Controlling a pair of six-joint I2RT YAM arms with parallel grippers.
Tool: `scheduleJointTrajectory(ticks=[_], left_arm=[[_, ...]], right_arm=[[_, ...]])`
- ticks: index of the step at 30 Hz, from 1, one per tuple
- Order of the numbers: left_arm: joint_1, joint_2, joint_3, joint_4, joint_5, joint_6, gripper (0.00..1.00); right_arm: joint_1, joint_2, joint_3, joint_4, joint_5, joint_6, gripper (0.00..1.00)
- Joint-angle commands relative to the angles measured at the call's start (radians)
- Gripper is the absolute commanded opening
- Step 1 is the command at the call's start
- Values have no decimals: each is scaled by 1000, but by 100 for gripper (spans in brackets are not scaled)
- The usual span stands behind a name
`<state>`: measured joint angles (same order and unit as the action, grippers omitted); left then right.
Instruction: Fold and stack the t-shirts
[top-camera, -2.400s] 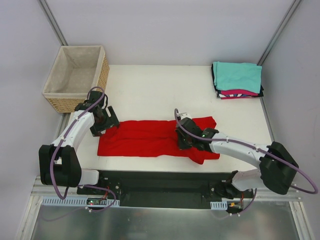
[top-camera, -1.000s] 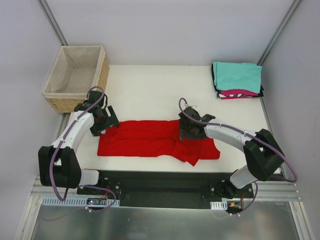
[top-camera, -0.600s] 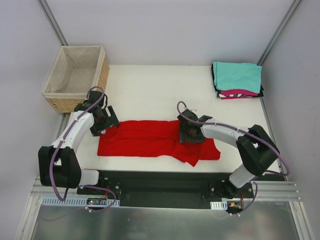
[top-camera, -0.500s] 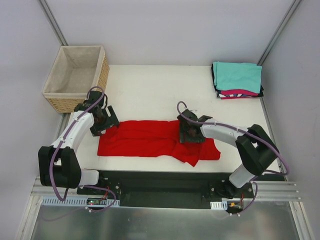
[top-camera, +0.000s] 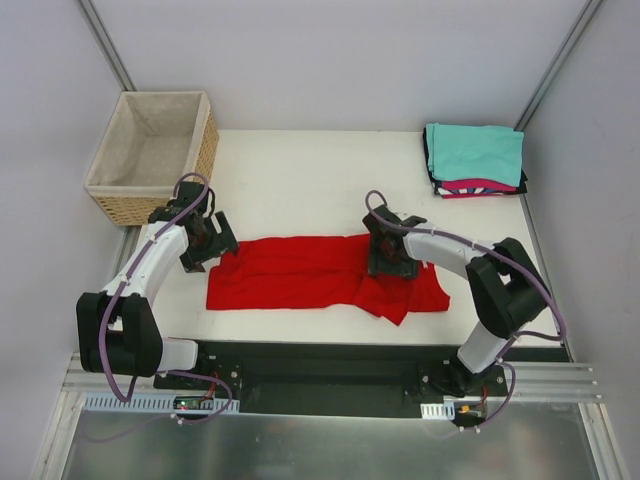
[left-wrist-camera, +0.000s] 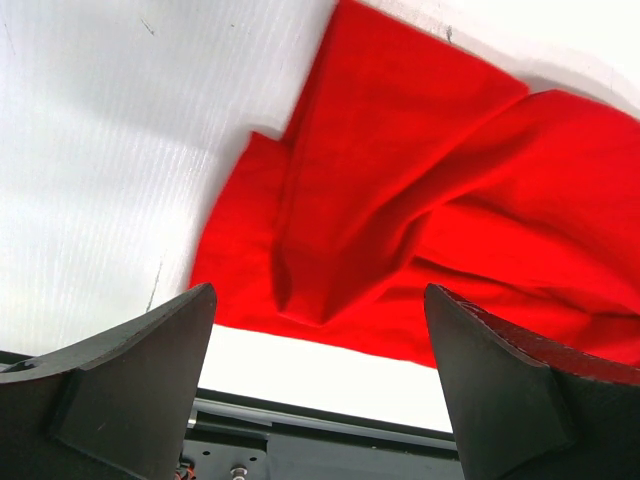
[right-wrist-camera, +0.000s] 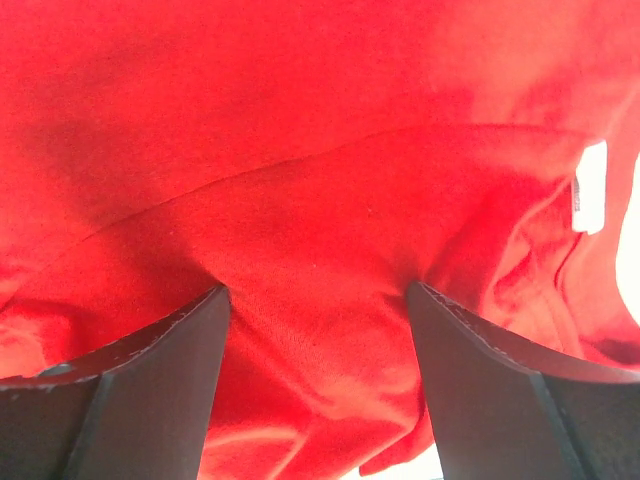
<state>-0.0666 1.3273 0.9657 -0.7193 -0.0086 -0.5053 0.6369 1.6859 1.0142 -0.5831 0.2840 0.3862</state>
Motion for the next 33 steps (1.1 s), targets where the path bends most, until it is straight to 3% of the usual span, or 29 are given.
scheduleJointTrajectory(ticks=[1,11,20,33], left_arm=[[-9,6,-4,-6,1,17,85],[-9,32,30,-8,74,16,83],[-30,110,251,-6,249,30,81],[-98,343,303,-3,144,-4,78]], right_arm=[[-80,38,-8,-124,99,3,75],[-154,-9,4,-153,118,-23,75],[-149,-138,7,-152,106,-33,75],[-128,-244,-20,-184,130,-32,75]])
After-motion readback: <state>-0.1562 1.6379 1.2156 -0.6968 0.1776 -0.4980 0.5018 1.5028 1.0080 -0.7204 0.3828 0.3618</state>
